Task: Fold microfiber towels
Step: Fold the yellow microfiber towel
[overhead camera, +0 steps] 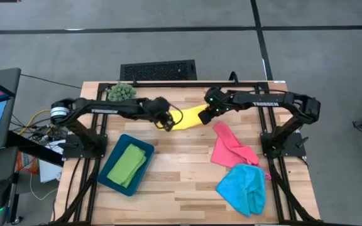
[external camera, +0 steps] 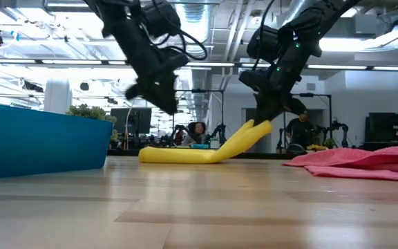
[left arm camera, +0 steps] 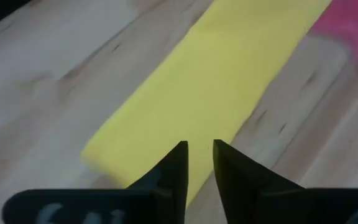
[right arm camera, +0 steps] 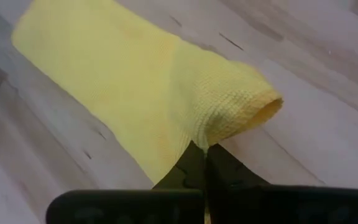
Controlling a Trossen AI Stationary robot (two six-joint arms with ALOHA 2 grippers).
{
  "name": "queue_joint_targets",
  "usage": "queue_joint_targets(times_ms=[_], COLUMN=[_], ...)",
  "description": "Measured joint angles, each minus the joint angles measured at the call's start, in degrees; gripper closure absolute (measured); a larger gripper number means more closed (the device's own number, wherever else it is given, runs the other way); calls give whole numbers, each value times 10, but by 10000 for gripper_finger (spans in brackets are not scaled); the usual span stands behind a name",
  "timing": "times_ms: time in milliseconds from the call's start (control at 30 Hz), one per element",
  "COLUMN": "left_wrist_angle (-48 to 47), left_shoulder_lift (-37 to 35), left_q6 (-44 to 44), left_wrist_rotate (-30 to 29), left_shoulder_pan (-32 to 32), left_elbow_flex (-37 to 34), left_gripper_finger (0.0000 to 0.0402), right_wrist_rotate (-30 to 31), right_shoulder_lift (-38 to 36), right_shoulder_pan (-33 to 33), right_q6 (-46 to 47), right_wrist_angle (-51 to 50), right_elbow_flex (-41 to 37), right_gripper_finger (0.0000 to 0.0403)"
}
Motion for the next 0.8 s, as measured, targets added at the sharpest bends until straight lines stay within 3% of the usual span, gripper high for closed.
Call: queue_joint_targets(times_ms=[100,200,267,467,800], left_wrist_angle=[24,153,256,368,360], left_shoulder_lift=[-11,-11,4,82,194], left_q6=[10,8,-7,-24,-25], left_wrist_rotate=[-22,6,7,36,38], left_shoulder_pan=[-17,-16,-10,11,20], left_elbow_flex=[-28,-56,-68,-73,-6], left_gripper_finger=[354,371,384,400,401], right_wrist_rotate=[3,6,15,17,17], right_shoulder_lift=[6,6,6,6,6], right_shoulder_pan=[8,11,13,13,10], right_q6=[8,12,14,14,4], right_wrist_angle=[6,14,11,2,-15], right_elbow_flex=[0,1,1,1,1], right_gripper_finger=[391,391,391,391,389])
